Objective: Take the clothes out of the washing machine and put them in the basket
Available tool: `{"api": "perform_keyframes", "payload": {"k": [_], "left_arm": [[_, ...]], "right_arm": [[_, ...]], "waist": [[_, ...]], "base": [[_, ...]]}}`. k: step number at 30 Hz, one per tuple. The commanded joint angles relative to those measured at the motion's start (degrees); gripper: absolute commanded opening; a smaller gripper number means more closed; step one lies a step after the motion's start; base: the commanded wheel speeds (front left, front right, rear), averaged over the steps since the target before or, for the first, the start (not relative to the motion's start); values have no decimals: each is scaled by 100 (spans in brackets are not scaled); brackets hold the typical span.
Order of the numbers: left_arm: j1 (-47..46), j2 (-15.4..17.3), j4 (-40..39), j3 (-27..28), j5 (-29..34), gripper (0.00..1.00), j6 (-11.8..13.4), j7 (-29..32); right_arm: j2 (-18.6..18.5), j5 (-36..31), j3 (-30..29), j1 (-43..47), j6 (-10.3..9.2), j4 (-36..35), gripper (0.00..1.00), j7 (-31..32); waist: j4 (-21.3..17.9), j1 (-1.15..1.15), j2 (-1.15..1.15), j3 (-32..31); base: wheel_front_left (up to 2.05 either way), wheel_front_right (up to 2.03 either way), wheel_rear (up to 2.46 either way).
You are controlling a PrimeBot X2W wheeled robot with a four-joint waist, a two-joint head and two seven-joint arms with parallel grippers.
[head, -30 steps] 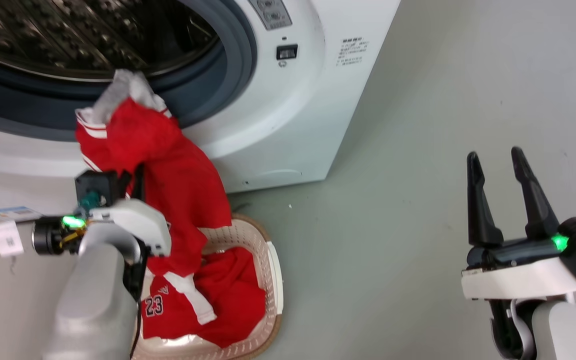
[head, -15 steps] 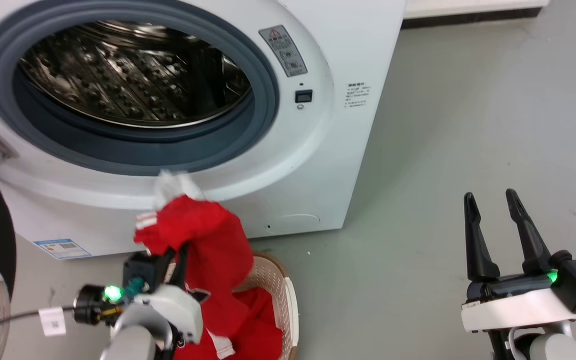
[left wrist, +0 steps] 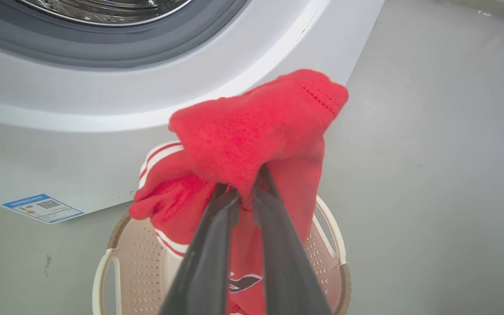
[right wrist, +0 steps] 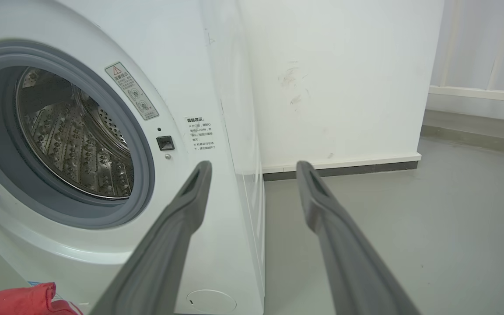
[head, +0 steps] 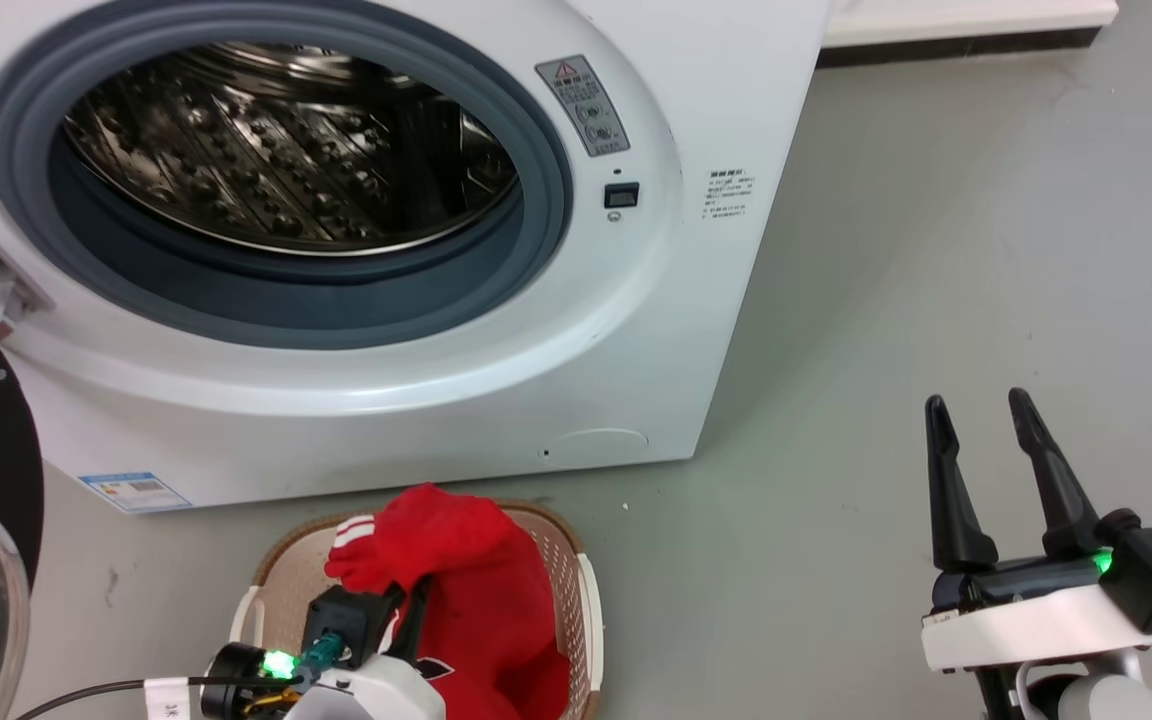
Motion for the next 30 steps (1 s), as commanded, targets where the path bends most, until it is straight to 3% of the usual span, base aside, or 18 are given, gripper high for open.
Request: {"api": "perform_keyframes", "payload": {"k": [1,17,30], "left_arm": [[-74,-19,154,-48,1,0,-14,-15],[-1267,93,1958,-277,43,0,-40,-15],[-2754,219,3592,-345,81,0,158,77]], "right_arm": [[6,-4,-19,-91,-4,-30,100,-11],[7,-83,-132,-773,-4,-236,100,-11],[7,18,-220,-1377,-4,-439,100,-11]], "waist": [[-49,1,0,147],[-201,1,0,1486],[-208,1,0,2720]], "base": [[0,0,0],[0,0,0],[0,0,0]]}}
